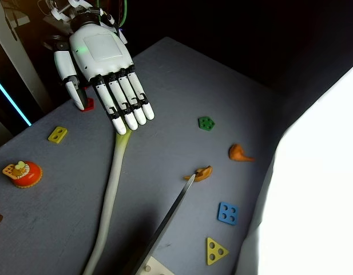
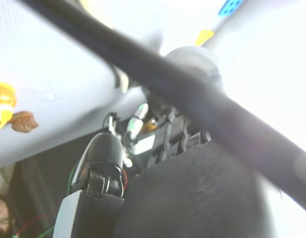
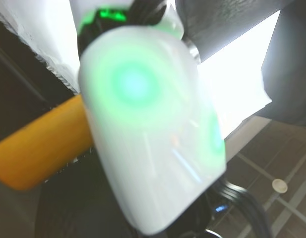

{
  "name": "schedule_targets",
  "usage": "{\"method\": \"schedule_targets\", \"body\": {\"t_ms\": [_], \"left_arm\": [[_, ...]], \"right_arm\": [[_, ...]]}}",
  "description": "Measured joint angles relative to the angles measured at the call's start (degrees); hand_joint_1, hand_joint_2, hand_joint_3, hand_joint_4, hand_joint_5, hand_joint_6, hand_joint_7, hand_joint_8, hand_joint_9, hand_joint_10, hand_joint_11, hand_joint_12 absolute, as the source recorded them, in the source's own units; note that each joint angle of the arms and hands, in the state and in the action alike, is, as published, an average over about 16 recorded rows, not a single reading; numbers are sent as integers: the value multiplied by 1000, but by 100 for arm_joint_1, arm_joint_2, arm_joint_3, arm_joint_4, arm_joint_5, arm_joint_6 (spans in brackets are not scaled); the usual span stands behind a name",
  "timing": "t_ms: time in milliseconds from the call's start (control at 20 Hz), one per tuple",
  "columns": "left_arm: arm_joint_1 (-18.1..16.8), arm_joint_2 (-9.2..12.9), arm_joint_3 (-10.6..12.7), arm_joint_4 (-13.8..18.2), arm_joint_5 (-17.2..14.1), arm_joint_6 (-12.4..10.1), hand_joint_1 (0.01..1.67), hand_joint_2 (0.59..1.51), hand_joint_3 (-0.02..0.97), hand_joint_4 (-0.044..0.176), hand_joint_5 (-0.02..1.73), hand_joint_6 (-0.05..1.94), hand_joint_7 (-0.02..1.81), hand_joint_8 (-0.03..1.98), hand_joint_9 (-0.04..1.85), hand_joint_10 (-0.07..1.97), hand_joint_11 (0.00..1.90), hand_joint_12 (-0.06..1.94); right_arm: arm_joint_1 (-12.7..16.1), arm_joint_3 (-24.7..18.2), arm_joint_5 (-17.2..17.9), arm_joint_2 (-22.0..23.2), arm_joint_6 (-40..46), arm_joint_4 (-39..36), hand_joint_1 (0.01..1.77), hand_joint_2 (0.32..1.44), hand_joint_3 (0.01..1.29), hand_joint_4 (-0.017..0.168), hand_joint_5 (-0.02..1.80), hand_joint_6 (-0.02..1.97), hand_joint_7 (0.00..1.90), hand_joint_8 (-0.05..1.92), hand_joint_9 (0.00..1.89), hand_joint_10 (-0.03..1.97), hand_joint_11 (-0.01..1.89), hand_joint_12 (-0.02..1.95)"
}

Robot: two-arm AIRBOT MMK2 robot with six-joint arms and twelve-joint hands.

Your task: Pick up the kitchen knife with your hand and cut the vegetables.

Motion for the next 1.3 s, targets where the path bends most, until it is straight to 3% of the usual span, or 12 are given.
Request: {"method": "schedule_targets", "body": {"t_ms": [150, 400, 750, 900, 1050, 1150, 1300], "left_arm": [[-22, 0, -4, -1, 3, 5, 23, 1510, 107, 0, 25, 2, 23, 6, 17, 8, 19, 8], [-58, 0, 42, -2, 2, 11, 23, 1510, 111, 0, 23, 2, 28, 5, 21, 8, 21, 8], [-150, -14, 100, -47, -42, 20, 23, 1510, 89, 0, 55, 2, 64, 7, 45, 8, 24, 34], [-178, -21, 103, -96, -77, 21, 22, 1510, 67, 0, 124, 6, 149, 13, 121, 14, 27, 243], [-203, -28, 65, -144, -111, 22, 27, 1510, 45, -1, 271, 14, 325, 23, 274, 83, 83, 516], [-220, -33, 19, -176, -135, 22, 32, 1510, 30, -1, 405, 44, 466, 77, 385, 250, 154, 739], [-237, -39, -60, -218, -169, 23, 35, 1510, 11, -1, 579, 239, 653, 318, 553, 567, 287, 1098]], "right_arm": [[18, -604, 3, 409, -154, -44, 1014, 829, 15, 46, 19, 13, 20, 16, 16, 9, 12, 15], [88, -1948, 10, 1284, -728, 93, 995, 799, 15, 54, 19, 12, 18, 15, 16, 4, 12, -3], [264, -3921, -246, 2484, -2267, 577, 794, 840, 16, 40, 37, 12, 39, 15, 32, 8, 11, 54], [369, -4689, -459, 2921, -3215, 973, 656, 908, 16, 28, 109, 26, 127, 31, 103, 77, 14, 310], [459, -5371, -698, 3282, -4131, 1315, 507, 991, 16, 19, 253, 129, 288, 141, 219, 310, 58, 649], [513, -5752, -862, 3486, -4670, 1511, 400, 1049, 17, 13, 366, 268, 414, 290, 319, 505, 123, 889], [561, -6217, -1062, 3749, -5321, 1753, 249, 1137, 17, 7, 546, 535, 623, 575, 507, 854, 278, 1251]]}}
